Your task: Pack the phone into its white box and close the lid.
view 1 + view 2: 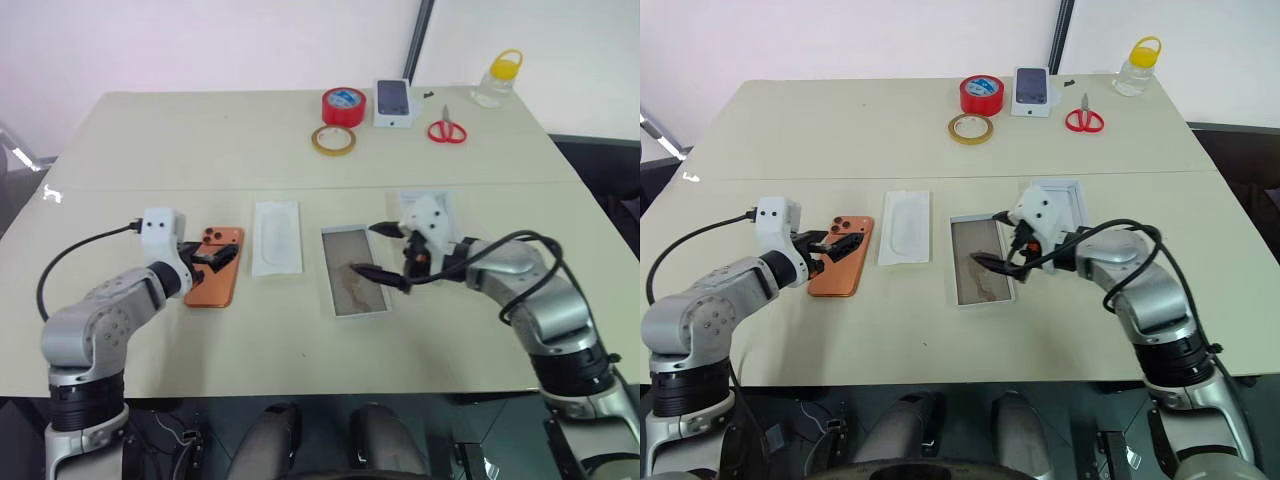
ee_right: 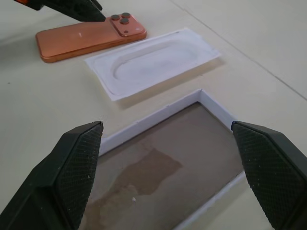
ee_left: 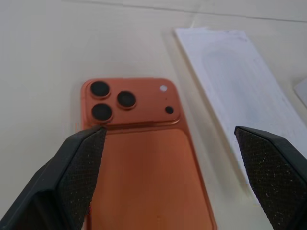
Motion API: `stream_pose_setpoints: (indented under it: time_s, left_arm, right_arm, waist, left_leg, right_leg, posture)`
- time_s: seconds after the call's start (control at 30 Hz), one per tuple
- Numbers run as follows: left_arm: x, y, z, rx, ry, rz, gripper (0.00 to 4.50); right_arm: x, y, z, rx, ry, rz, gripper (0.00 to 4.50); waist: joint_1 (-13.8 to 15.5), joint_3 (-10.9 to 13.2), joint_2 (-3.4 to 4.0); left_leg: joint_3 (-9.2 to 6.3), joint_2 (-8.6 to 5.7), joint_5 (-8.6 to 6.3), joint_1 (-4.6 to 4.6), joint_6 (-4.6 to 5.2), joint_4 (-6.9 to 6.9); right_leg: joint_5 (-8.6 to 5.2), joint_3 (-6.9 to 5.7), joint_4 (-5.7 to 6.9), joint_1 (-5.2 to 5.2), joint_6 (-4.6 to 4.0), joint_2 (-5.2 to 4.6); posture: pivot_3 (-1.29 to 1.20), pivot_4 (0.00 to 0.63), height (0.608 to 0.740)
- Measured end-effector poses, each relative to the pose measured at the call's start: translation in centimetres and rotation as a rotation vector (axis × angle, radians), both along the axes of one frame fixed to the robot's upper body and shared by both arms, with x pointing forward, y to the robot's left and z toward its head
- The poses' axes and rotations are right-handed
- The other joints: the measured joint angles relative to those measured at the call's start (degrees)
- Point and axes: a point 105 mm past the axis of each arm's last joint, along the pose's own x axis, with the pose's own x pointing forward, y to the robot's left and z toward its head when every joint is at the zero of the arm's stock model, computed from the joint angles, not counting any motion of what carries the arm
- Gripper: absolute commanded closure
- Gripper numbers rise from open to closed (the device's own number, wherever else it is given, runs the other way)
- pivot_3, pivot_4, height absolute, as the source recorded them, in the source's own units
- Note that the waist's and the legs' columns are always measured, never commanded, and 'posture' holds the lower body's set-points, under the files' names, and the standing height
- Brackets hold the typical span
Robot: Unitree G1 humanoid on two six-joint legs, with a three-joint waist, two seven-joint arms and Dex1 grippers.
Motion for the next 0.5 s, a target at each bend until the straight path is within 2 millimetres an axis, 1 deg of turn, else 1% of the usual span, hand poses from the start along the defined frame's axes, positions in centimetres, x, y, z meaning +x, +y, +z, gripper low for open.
stream_pose_setpoints:
  time_s: [0.03, 0.1, 0.13, 0.2, 0.27, 0.4, 0.5]
  left_arm:
    - [-0.1, 0.3, 0.0, -0.022, 0.01, 0.022, 0.0]
    - [-0.1, 0.3, 0.2, -0.089, 0.028, 0.044, 0.0]
    - [-0.1, -0.1, 0.5, -0.119, 0.035, 0.039, 0.0]
    - [-0.1, -0.9, 0.9, -0.157, 0.051, 0.016, 0.0]
    - [-0.1, -1.6, 1.2, -0.193, 0.07, -0.002, 0.0]
    - [0.0, -4.6, 1.1, -0.257, 0.137, -0.087, 0.0]
    - [0.3, -5.7, 0.9, -0.262, 0.171, -0.109, 0.0]
  right_arm:
    - [-0.1, 0.9, 0.0, -0.001, 0.007, 0.014, 0.04]
    - [-0.3, 2.5, 0.2, 0.006, 0.006, 0.042, 0.04]
    - [-0.3, 3.4, 0.4, 0.011, -0.006, 0.062, 0.04]
    - [-0.4, 4.4, 0.8, 0.013, -0.023, 0.084, 0.04]
    - [-0.4, 4.5, 0.7, 0.007, -0.03, 0.081, 0.04]
    - [-0.1, 4.1, 0.7, -0.004, -0.038, 0.074, 0.04]
    - [0.0, 3.5, 0.7, -0.021, -0.044, 0.064, 0.04]
  waist:
    - [0.03, 0.0, 0.0]
    - [0.29, 0.0, -0.01]
    - [0.31, 0.0, -0.01]
    - [0.51, -0.02, -0.05]
    - [0.54, -0.02, -0.05]
    - [0.36, -0.02, -0.06]
    - [-0.04, -0.02, -0.06]
  left_leg:
    - [0.0, 0.0, 0.0, 0.0, 0.0, 0.0]
    - [0.0, -0.01, 0.0, -0.01, -0.01, 0.05]
    - [0.0, -0.01, 0.0, -0.01, -0.01, 0.06]
    - [0.0, -0.03, 0.0, -0.02, 0.0, 0.06]
    - [0.0, -0.06, 0.0, -0.02, 0.0, 0.07]
    - [0.01, -0.05, 0.0, -0.02, 0.0, 0.07]
    - [0.07, 0.0, 0.01, -0.01, -0.02, 0.06]
  right_leg:
    - [0.0, 0.01, 0.02, -0.01, 0.0, 0.01]
    - [0.0, 0.01, 0.03, 0.0, 0.0, 0.01]
    - [0.0, 0.01, 0.02, 0.01, 0.0, 0.01]
    - [0.0, 0.0, -0.02, 0.04, 0.01, 0.0]
    - [0.0, 0.0, -0.05, 0.06, 0.01, -0.02]
    - [0.01, -0.01, 0.0, 0.04, 0.01, 0.0]
    - [0.01, 0.06, 0.14, -0.06, 0.01, 0.06]
  posture:
    - [0.0, 0.15, 0.74]
    - [0.0, 0.15, 0.74]
    - [0.0, 0.15, 0.74]
    - [0.0, 0.15, 0.74]
    - [0.0, 0.15, 0.74]
    - [0.0, 0.15, 0.74]
    - [0.0, 0.15, 0.74]
